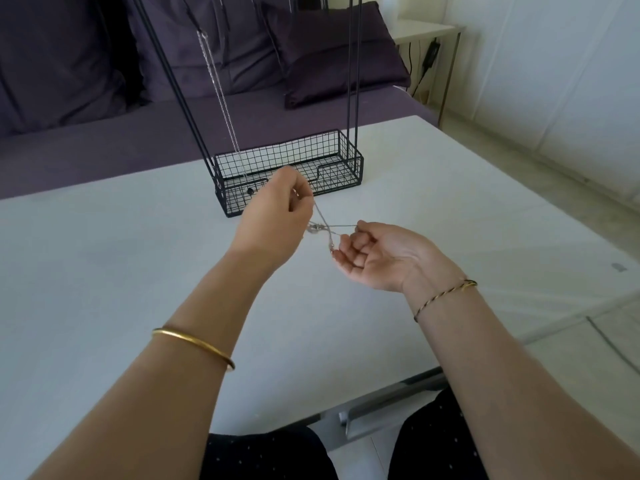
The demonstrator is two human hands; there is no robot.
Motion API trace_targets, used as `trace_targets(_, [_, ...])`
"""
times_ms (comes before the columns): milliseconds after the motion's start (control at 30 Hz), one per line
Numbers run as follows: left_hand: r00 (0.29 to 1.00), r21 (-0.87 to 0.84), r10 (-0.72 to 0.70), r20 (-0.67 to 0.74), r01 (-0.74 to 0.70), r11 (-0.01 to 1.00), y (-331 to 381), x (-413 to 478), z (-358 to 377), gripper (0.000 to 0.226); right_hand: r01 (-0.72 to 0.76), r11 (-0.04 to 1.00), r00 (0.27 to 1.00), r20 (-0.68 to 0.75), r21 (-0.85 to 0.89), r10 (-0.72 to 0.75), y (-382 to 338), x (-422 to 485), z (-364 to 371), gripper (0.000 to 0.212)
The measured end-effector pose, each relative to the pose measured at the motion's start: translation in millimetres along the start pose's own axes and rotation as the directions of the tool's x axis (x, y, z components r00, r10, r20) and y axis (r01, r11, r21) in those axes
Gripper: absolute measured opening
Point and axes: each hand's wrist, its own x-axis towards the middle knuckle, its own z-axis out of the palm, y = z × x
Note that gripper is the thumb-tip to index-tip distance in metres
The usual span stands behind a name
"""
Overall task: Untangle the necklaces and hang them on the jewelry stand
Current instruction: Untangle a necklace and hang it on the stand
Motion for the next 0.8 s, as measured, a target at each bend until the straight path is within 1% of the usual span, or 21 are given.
trace_targets(100, [0.997, 0.124, 0.008, -0.077, 0.002, 0.992, -2, 1, 3, 0.004, 0.022, 0.999, 1.000, 0.007, 0.035, -0.023, 0, 1, 0, 0.028])
trace_targets(200, [0.989, 0.226, -0.019, -0.144, 0.052, 0.973, -4, 2, 7, 0.005, 0.026, 1.000, 1.000, -0.007, 0.003, -0.026, 1, -1, 1, 0.023])
trace_targets(300, [0.976, 0.274, -0.056, -0.209, 0.114, 0.955, -4, 2, 11, 0.011, 0.032, 0.998, 0.999, -0.006, -0.049, -0.032, 3, -5, 3, 0.015])
trace_targets(367, [0.963, 0.247, -0.094, -0.252, 0.158, 0.956, -3, 3, 13, 0.011, 0.032, 0.991, 0.999, 0.004, -0.132, -0.032, 6, -7, 4, 0.020])
trace_targets(433, [0.944, 0.147, -0.149, -0.293, 0.198, 0.969, -4, 4, 13, 0.011, 0.073, 0.954, 0.997, -0.010, -0.292, -0.080, 8, -6, 5, 0.027])
trace_targets(467, [0.933, 0.073, -0.183, -0.310, 0.215, 0.974, -4, 5, 13, 0.011, 0.102, 0.917, 0.992, -0.029, -0.386, -0.123, 9, -5, 6, 0.028])
trace_targets(533, [0.914, -0.103, -0.258, -0.312, 0.238, 0.966, -5, 6, 12, 0.011, 0.143, 0.818, 0.978, -0.047, -0.557, -0.204, 9, -5, 7, 0.019])
trace_targets(567, [0.906, -0.205, -0.303, -0.296, 0.250, 0.946, -6, 6, 11, 0.009, 0.160, 0.766, 0.972, -0.036, -0.622, -0.233, 10, -5, 7, 0.015])
trace_targets(600, [0.896, -0.305, -0.350, -0.272, 0.265, 0.915, -6, 6, 10, 0.007, 0.186, 0.706, 0.965, -0.008, -0.683, -0.262, 10, -4, 6, 0.018])
trace_targets(667, [0.876, -0.465, -0.426, -0.225, 0.287, 0.837, -7, 6, 7, 0.004, 0.243, 0.598, 0.948, 0.057, -0.764, -0.313, 11, -4, 3, 0.031])
trace_targets(700, [0.871, -0.514, -0.444, -0.209, 0.288, 0.808, -8, 7, 5, 0.004, 0.260, 0.565, 0.943, 0.080, -0.783, -0.323, 11, -6, 3, 0.034])
trace_targets(800, [0.874, -0.584, -0.455, -0.167, 0.284, 0.760, -10, 6, 2, 0.006, 0.274, 0.504, 0.942, 0.124, -0.819, -0.311, 8, -10, 1, 0.031])
